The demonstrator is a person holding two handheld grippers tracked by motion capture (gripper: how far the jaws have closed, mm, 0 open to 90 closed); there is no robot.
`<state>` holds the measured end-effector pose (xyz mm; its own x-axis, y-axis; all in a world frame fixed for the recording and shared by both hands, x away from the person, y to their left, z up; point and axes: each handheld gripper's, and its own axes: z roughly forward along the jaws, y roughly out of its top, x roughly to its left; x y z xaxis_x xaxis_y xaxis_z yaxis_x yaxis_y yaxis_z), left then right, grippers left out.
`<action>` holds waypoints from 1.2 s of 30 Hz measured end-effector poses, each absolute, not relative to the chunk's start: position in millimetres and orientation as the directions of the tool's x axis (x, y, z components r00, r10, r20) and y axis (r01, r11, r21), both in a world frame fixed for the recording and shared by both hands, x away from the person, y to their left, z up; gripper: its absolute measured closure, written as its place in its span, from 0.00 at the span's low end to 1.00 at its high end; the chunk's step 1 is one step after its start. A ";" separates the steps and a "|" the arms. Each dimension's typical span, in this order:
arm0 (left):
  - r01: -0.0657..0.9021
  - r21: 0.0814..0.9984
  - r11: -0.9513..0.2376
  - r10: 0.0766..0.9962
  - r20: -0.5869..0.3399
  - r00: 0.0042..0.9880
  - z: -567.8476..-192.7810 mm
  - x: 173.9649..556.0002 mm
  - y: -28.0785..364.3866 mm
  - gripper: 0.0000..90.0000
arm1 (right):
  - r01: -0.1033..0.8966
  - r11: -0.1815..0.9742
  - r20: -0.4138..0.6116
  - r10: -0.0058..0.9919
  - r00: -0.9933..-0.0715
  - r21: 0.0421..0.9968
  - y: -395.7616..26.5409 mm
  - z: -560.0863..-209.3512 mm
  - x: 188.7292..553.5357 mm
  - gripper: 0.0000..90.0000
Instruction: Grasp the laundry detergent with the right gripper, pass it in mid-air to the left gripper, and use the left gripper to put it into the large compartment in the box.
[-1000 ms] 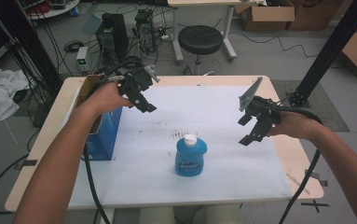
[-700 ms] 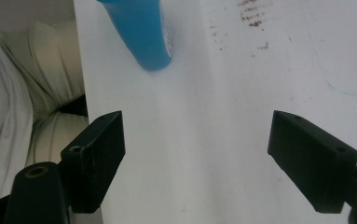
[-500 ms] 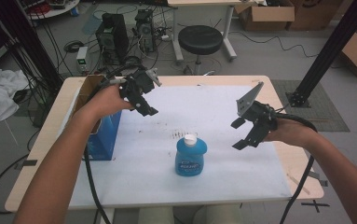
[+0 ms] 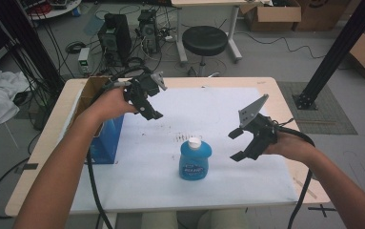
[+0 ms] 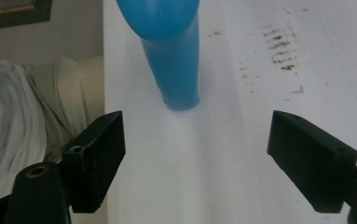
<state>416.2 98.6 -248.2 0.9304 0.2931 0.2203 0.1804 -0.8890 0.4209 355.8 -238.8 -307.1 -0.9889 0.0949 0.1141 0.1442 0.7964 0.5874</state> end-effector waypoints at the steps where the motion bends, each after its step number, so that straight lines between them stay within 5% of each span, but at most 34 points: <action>1: 0.176 0.421 -0.890 0.289 0.223 0.931 -248.2 416.1 98.4 0.20 | 0.143 0.792 0.116 0.092 -0.989 0.594 -238.3 -308.7 354.6 0.21; 36: 0.120 0.399 -0.909 0.228 0.236 0.944 -253.5 412.4 92.4 0.20 | 0.122 0.705 0.122 0.051 -0.991 0.698 -213.4 -354.5 341.2 0.21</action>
<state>412.4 92.4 -253.5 0.9444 0.2284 0.2364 0.1200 -0.9091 0.3988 341.2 -213.4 -354.5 -0.9912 0.0512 0.1220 0.1224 0.7052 0.6984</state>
